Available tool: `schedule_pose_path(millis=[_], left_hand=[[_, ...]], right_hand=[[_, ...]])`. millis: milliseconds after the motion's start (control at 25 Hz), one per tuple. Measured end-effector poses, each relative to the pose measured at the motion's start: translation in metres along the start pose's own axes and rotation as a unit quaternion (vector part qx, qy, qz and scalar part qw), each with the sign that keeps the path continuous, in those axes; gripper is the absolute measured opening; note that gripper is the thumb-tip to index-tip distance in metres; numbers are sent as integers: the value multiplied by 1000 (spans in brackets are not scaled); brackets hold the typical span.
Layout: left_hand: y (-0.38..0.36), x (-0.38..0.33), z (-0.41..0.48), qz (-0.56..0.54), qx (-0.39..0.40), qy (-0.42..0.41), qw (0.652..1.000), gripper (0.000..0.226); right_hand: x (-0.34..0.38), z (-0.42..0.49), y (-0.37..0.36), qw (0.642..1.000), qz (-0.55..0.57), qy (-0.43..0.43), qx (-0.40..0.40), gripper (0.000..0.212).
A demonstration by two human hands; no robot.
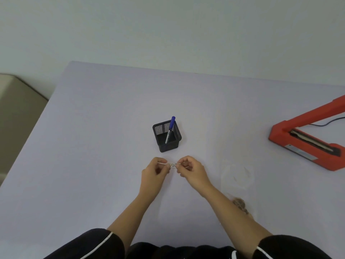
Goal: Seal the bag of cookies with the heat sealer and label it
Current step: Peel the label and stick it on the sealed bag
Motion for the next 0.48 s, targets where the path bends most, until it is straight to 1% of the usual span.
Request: schedule_pose_path(millis=[120, 280, 360, 480], left_hand=[[10, -21, -14, -33, 3, -30, 999, 13], [15, -32, -27, -39, 14, -59, 997, 22], [17, -37, -32, -14, -3, -87, 996, 23], [23, -52, -43, 50, -52, -166, 983, 23]], right_hand=[[9, -19, -2, 996, 81, -25, 12, 2], [24, -37, 0, 991, 128, -17, 16, 2], [29, -42, 2, 990, 138, -14, 13, 3], [35, -49, 3, 988, 156, -7, 9, 3]])
Point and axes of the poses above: each hand's wrist, its own z-axis towards the middle knuckle, its own y-axis out of the back of the hand, x = y × z, the point moved 10 cm from there along z, towards the middle knuckle, and after that the axes turned 1 degree about x, right-handed, at the moved point
